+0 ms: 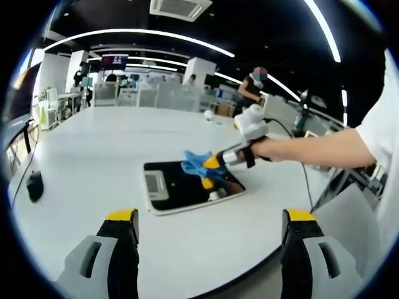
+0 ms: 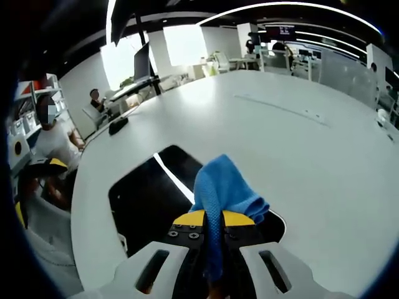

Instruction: Wipe the mirror surface with the cleaning cloth until all visible marks leave the cleaned area.

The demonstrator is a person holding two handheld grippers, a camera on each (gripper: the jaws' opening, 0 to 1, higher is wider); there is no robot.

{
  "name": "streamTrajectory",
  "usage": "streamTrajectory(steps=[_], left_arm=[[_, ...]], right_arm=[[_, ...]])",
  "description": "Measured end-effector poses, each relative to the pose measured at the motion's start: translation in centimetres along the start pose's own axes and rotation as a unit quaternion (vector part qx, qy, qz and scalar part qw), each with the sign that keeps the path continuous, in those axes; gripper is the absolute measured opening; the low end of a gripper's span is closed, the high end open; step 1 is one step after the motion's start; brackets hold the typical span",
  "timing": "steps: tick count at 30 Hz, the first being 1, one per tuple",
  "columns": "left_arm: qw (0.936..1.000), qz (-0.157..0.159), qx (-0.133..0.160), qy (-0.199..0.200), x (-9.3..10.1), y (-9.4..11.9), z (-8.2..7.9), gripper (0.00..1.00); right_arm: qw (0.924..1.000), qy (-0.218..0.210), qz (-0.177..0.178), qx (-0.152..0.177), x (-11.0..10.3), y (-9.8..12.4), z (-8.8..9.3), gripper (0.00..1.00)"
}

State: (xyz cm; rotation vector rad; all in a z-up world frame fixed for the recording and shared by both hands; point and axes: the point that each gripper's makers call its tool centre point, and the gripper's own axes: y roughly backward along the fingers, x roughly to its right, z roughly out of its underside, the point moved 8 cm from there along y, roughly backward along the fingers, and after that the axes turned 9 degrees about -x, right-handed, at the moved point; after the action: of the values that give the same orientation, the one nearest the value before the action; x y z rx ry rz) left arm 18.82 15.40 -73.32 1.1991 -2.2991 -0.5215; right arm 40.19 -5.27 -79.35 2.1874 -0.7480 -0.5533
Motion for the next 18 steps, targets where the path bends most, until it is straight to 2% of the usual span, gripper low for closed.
streamTrajectory(steps=[9,15,18], left_arm=[[1.0,0.002,0.005,0.004,0.0,0.1,-0.1,0.96],[1.0,0.003,0.003,0.001,0.1,0.0,0.0,0.96],[1.0,0.003,0.002,-0.001,0.1,0.0,0.0,0.96]], right_arm=[[1.0,-0.005,-0.002,0.0,0.3,0.0,0.4,0.03],[1.0,-0.002,-0.002,-0.002,-1.0,0.7,0.8,0.03],[1.0,-0.003,-0.002,-0.002,-1.0,0.8,1.1,0.03]])
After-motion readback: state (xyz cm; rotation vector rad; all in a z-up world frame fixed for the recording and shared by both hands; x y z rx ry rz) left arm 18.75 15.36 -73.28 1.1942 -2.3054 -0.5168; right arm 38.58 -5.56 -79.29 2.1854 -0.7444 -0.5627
